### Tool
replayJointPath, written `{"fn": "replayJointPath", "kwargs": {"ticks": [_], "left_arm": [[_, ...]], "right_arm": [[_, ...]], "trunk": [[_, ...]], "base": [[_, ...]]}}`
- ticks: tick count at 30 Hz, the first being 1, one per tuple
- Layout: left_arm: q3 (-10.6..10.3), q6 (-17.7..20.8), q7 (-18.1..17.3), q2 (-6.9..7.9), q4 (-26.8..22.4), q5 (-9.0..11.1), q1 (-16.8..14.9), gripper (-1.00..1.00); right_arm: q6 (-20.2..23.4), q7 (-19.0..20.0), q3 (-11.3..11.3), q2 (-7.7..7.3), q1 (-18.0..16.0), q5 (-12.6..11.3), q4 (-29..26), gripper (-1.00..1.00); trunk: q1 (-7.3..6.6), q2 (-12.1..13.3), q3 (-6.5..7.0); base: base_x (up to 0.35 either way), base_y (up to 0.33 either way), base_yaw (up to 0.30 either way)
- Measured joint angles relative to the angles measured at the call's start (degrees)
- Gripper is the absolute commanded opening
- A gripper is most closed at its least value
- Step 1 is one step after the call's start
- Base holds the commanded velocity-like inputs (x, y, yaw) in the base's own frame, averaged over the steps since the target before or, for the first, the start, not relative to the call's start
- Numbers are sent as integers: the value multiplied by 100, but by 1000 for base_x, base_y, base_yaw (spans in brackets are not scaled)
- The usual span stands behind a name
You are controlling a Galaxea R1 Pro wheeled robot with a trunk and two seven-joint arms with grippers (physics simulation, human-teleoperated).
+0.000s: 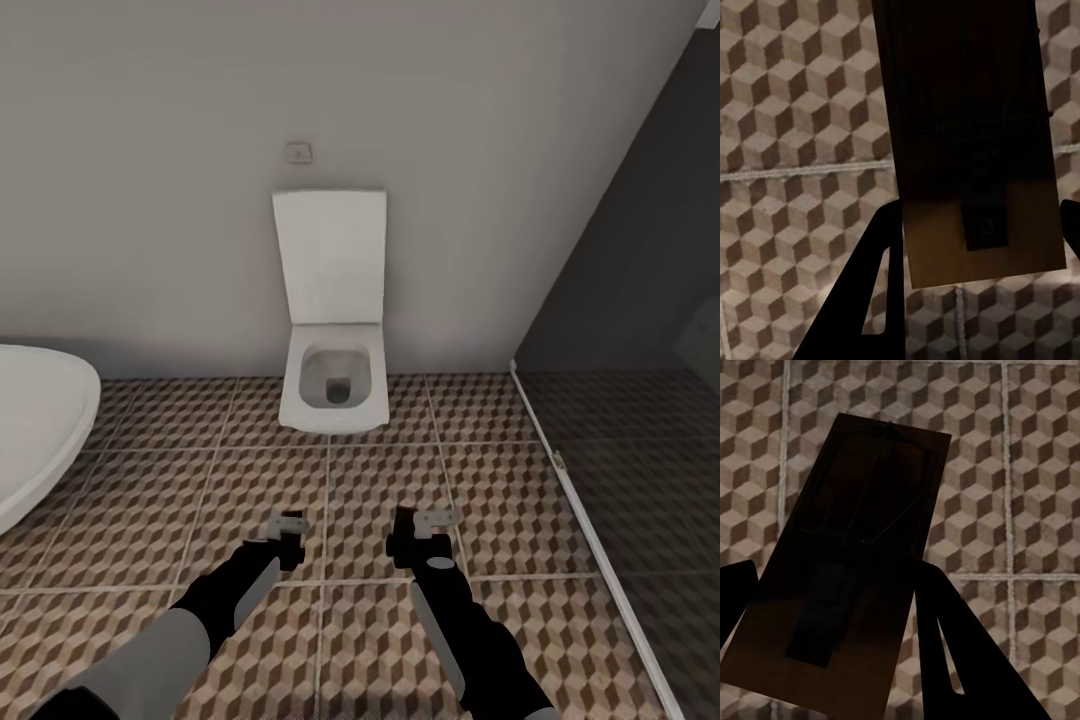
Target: Take the four mousetraps from the cabinet in the bathroom and place them on the bathroom floor. Make sure all four end up on the same floor surface, and ensure that at least two of them are either under or directly next to the same bathroom sink.
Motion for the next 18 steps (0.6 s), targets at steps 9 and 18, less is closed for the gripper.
{"fn": "replayJointPath", "kwargs": {"ticks": [9, 18], "left_arm": [[0, 0, 1, -32, 3, 1, 0, -100], [0, 0, 7, -77, 5, 0, 0, -100]], "right_arm": [[0, 0, 0, 0, 0, 0, 0, -100], [0, 0, 0, 0, 0, 0, 1, -100]], "trunk": [[198, -361, -243], [395, -722, -486]], "base": [[0, 0, 0], [0, 0, 0]]}}
